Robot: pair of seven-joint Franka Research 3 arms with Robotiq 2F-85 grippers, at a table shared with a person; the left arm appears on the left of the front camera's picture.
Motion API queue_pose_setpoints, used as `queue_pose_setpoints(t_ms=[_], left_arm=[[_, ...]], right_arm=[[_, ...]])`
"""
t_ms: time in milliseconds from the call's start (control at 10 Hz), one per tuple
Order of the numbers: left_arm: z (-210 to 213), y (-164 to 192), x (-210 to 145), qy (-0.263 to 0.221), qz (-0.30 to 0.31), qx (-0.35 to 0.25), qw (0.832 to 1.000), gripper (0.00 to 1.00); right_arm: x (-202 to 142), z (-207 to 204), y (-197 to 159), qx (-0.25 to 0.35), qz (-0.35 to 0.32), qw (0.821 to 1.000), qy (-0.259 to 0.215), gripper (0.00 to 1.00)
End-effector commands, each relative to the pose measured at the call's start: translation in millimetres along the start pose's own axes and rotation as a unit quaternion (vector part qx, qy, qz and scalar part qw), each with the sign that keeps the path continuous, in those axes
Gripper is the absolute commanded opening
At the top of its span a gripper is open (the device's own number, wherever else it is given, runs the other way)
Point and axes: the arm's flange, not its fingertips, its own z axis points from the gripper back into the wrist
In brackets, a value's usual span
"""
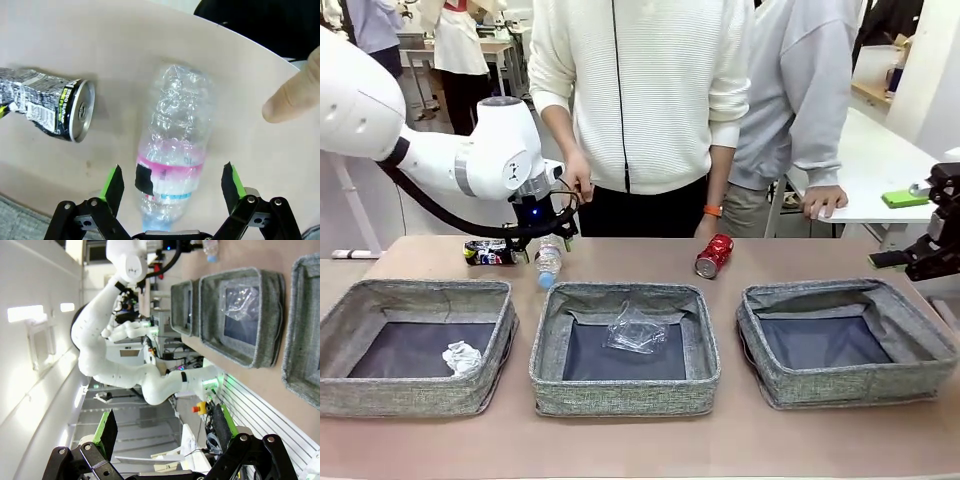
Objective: Sort the waste into the appropriate baskets.
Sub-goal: Pick up the waste item pointed out by the person.
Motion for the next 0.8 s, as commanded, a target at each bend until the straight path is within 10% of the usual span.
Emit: queue_pose_setpoints(t_ms=[0, 300, 400, 500, 600, 700], left_arm=[[-1.1, -0.4, 1.1, -0.010, 0.007, 0.002, 1.000, 1.00], [-4.7, 0.4, -0.1, -0.013, 0.000, 0.011, 1.000, 1.00], [-6.8, 1.7, -0.8, -0.007, -0.006, 0.022, 1.000, 0.42], [-7.8, 2.7, -1.6, -0.012, -0.010, 0.024, 1.000, 0.42], [-7.4, 3.2, -1.8, -0.011, -0.012, 0.021, 1.000, 0.00], [-6.8, 3.7, -1.9, -0.009, -0.014, 0.021, 1.000, 0.36]], right_arm=[[0.3, -0.9, 5.3, 0.008, -0.008, 1.000, -0.004, 1.00], [0.3, -0.9, 5.3, 0.008, -0.008, 1.000, -0.004, 1.00], [0.3, -0.9, 5.3, 0.008, -0.008, 1.000, -0.004, 1.00], [0.3, -0.9, 5.3, 0.008, -0.008, 1.000, -0.004, 1.00], [0.3, -0.9, 5.3, 0.008, -0.008, 1.000, -0.004, 1.00], [0.3, -0.9, 5.3, 0.008, -0.008, 1.000, -0.004, 1.00]])
